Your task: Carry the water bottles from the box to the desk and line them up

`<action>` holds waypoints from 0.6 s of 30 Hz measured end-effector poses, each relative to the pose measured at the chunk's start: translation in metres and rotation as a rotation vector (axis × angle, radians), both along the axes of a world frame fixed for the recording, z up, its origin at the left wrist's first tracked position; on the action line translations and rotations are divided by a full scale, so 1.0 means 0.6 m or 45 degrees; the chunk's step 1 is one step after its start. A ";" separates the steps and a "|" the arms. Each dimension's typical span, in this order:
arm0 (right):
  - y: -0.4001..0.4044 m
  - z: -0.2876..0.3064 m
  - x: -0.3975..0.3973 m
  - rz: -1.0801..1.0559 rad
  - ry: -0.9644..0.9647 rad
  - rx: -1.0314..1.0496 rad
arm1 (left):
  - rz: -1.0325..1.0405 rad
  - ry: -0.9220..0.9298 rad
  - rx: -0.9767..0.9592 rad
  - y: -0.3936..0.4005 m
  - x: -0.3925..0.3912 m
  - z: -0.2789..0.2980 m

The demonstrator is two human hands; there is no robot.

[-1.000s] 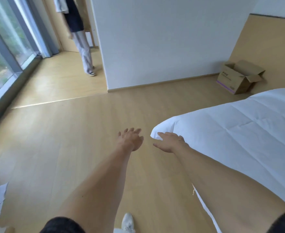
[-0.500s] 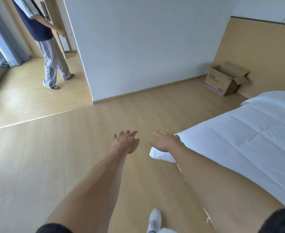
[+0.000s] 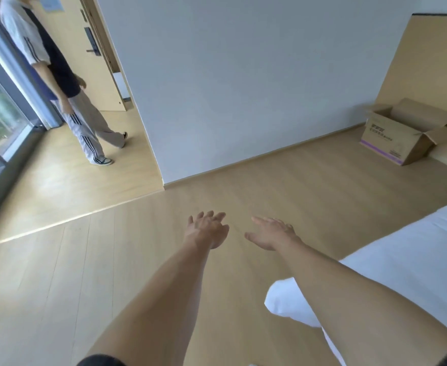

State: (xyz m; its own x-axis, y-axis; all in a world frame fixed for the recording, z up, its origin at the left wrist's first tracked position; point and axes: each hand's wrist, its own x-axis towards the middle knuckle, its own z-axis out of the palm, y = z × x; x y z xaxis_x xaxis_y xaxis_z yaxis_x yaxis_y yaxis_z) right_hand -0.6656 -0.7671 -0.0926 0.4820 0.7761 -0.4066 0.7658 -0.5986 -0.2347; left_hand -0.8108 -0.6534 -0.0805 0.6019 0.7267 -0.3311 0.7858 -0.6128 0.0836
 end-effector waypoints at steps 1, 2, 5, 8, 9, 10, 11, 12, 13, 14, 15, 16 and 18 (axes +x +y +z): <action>0.022 0.001 0.022 -0.004 -0.002 0.003 | -0.007 0.001 0.001 0.022 0.023 0.003; 0.042 0.004 0.044 -0.004 -0.002 0.003 | -0.021 0.006 -0.007 0.042 0.045 0.005; 0.085 0.005 0.100 -0.032 -0.002 0.014 | -0.061 0.015 -0.008 0.089 0.105 0.006; 0.124 0.003 0.168 -0.114 0.003 0.013 | -0.116 0.020 -0.014 0.145 0.183 0.006; 0.136 0.001 0.191 -0.143 0.002 0.006 | -0.145 0.018 -0.016 0.163 0.211 0.004; 0.146 -0.001 0.215 -0.175 -0.001 -0.003 | -0.175 0.011 -0.015 0.180 0.240 0.001; 0.157 -0.004 0.238 -0.206 -0.008 -0.012 | -0.204 0.002 -0.013 0.197 0.268 -0.003; 0.167 -0.006 0.261 -0.232 -0.019 -0.024 | -0.235 -0.002 -0.015 0.215 0.298 -0.006; 0.179 -0.008 0.286 -0.261 -0.031 -0.035 | -0.267 -0.006 -0.020 0.234 0.329 -0.011; 0.190 -0.009 0.310 -0.294 -0.043 -0.047 | -0.300 -0.009 -0.027 0.252 0.361 -0.017; 0.202 -0.011 0.335 -0.331 -0.055 -0.061 | -0.339 -0.012 -0.031 0.269 0.394 -0.022; 0.214 -0.013 0.360 -0.369 -0.068 -0.079 | -0.382 -0.013 -0.034 0.286 0.427 -0.028; 0.243 -0.015 0.409 -0.441 -0.095 -0.112 | -0.477 -0.016 -0.041 0.321 0.493 -0.036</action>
